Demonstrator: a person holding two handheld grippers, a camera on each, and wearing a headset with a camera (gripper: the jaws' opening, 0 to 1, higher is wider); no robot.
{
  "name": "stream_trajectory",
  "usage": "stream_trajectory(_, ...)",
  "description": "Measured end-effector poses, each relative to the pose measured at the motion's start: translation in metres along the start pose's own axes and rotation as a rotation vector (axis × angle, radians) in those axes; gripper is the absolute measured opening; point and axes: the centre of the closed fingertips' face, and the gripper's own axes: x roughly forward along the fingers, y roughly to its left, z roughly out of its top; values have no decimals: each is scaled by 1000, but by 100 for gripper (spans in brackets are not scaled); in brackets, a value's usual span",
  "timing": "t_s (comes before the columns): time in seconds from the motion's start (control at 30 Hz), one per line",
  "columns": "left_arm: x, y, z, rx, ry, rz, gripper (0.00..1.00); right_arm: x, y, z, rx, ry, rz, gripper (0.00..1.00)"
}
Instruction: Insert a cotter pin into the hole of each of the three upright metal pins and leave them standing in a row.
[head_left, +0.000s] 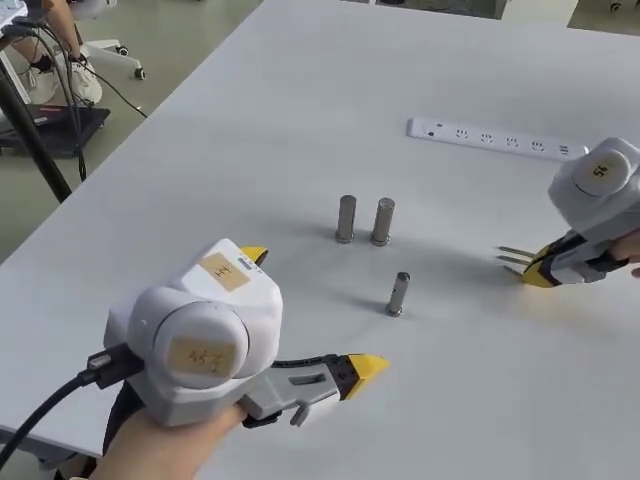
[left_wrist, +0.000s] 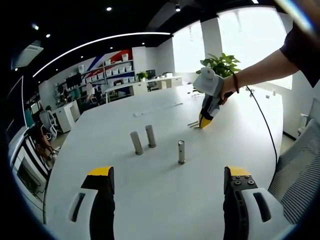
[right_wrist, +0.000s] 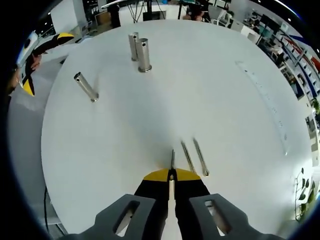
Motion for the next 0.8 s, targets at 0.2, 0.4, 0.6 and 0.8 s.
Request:
stream_trajectory(0.2,-1,0,1,6,-4,3,90,2,-6,-1,-35,2,-7,0)
stream_trajectory(0.4,-1,0,2,6,-3,4,90,0,-7,-1,-55,-9,-19,0)
stream_trajectory(0.6,-1,-3,3,17,-9,-5,89,-7,9,2,-69,-29,-2,0)
stream_trajectory(0.8,-2,-4,3,13,-5,-13,87,-16,37,10,-126,-77,24,0)
